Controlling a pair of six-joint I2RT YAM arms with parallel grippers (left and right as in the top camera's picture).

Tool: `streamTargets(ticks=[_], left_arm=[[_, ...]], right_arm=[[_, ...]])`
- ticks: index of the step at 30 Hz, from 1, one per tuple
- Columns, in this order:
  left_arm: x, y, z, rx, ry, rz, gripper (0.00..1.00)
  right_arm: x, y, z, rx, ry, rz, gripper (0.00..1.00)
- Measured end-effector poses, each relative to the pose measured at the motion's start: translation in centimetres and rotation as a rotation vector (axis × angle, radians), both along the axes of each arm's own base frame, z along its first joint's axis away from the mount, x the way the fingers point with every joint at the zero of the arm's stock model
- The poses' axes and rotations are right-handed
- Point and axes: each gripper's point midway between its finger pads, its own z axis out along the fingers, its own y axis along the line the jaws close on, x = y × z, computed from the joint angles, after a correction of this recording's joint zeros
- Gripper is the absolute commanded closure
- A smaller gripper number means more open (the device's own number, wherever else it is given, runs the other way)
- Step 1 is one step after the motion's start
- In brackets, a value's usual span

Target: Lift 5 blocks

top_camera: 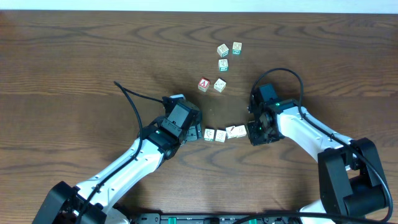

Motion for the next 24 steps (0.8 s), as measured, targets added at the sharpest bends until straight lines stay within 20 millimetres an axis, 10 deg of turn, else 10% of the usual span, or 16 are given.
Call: streamTargets(ticks=[10,19,24], left_arm=[[0.0,0.0,0.0,-0.002,0.001,0.003,0.25],[0.0,0.0,-0.9,0.011,0.017,0.007,0.91],[-0.4,-0.2,-2.2,0.038,0.050,-0.008,0.92]], right_arm=[[-1.6,-0.7,3.5,-0.001,-0.015,-0.045,0.99],[2.3,-2.8,4.6,0.007,-0.166,-0.134,0.99],[3.9,-4.8,3.7,-0.004,-0.188,-0.182,0.99]])
